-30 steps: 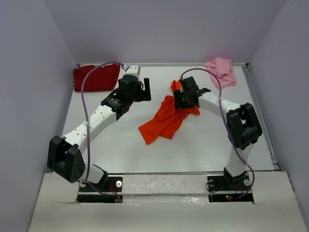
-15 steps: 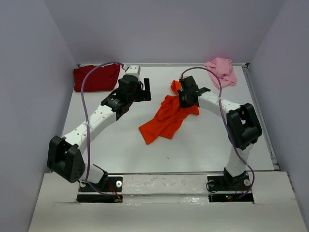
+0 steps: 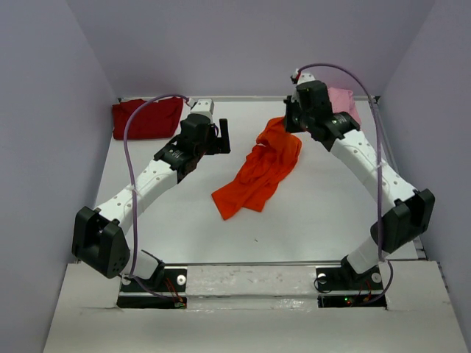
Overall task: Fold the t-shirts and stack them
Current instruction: Flatten out the tshirt
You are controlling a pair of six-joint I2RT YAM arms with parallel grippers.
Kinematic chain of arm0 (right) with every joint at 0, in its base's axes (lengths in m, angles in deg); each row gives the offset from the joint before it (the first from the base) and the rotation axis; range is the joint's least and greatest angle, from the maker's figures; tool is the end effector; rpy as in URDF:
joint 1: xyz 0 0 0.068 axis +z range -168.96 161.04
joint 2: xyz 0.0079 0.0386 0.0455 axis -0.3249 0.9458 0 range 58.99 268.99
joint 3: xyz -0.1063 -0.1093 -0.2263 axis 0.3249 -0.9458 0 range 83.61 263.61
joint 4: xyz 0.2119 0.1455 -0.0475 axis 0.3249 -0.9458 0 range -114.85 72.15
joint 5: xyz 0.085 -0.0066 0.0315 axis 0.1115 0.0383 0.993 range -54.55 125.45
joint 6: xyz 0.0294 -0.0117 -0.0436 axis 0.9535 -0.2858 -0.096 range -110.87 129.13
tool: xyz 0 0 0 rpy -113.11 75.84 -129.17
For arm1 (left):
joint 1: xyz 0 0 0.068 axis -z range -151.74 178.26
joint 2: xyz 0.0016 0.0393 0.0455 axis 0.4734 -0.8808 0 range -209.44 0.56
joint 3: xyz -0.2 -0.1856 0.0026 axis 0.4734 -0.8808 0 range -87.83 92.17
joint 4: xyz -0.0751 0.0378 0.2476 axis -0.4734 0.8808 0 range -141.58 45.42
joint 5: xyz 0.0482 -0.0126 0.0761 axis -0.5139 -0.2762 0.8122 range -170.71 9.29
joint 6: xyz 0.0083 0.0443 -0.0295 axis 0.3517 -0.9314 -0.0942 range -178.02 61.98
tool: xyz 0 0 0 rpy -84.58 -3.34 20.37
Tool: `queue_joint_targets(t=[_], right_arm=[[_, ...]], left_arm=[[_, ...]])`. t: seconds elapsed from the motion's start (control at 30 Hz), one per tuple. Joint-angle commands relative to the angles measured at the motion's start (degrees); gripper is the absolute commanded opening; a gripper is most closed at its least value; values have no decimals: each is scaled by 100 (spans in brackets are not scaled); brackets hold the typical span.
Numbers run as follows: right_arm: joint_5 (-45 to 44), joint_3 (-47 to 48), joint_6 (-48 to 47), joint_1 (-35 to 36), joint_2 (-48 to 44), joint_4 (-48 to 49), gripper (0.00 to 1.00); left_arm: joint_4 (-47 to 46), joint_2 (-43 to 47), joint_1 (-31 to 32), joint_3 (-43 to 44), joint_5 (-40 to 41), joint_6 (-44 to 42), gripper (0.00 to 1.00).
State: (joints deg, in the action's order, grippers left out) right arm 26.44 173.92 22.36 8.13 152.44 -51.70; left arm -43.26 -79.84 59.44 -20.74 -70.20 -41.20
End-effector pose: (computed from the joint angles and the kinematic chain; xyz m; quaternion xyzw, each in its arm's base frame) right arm 0.3328 0.1640 0.3579 -0.0728 0.8899 0.0873 0.4419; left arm 0.2853 -0.1651 0.3357 0.0519 0.8237 -0.1584 0.5419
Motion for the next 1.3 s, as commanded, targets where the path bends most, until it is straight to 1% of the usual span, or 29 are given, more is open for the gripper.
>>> queue_joint_targets(t=[0.0,0.1,0.33,0.53,0.6,0.63,0.67,0.7,0.73,0.8,0.83,0.87,0.93,0.97,1.03,1.07,1.13,1.2,1.23,1.27], right_arm=[[-241,944,-216,59,-599,-421,0],[-486,1593,-286,59,-714,-675,0],[-987,2123,-436,59,-846,-1010,0],[-1146,1807,-480,59,-1022,-949,0],[-1181,1693,-471,59,-1004,-922,0],[-1190,1562,-462,59,-987,-896,0],[-1164,1508,-453,59,-969,-835,0],[-1173,1377,-445,59,-960,-782,0],[-1207,1341,-436,59,-951,-712,0],[-1173,1289,-383,59,-855,-676,0],[-1120,1227,-366,59,-829,-641,0],[-1085,1201,-331,59,-802,-641,0],[-1023,1087,-321,59,-802,-527,0],[-1015,982,-287,59,-819,-492,0],[-953,867,-269,59,-846,-413,0],[-892,771,-260,59,-863,-360,0],[-874,682,-251,59,-907,-316,0],[-839,542,-251,59,-951,-289,0],[-813,480,-234,59,-1012,-228,0],[-795,375,-234,59,-1048,-193,0]], left_arm=[[-217,103,46,-56,-4,-38,99],[-208,112,46,-56,31,-38,99],[-199,68,46,-64,101,-30,99],[-103,7,125,-21,-92,75,99],[55,-19,335,50,144,277,99],[73,-2,589,41,223,426,99],[204,-11,608,41,-228,645,99],[-3,33,635,-220,-468,1178,97],[-84,77,809,-388,-618,1296,96],[-41,200,1152,-705,-252,1412,96],[125,226,1301,-784,-94,1438,96],[187,348,1581,-1020,204,1490,96],[310,507,1847,-1337,539,1780,96],[407,595,2109,-1582,923,1903,96],[556,613,2348,-1804,1268,2227,96],[853,544,2523,-1892,1696,2360,96],[1240,429,2595,-1901,2085,2571,96],[1470,122,2665,-1753,2324,2563,96],[1784,-9,2683,-1648,2429,2589,96],[1840,-263,2718,-1499,2569,2503,96]])
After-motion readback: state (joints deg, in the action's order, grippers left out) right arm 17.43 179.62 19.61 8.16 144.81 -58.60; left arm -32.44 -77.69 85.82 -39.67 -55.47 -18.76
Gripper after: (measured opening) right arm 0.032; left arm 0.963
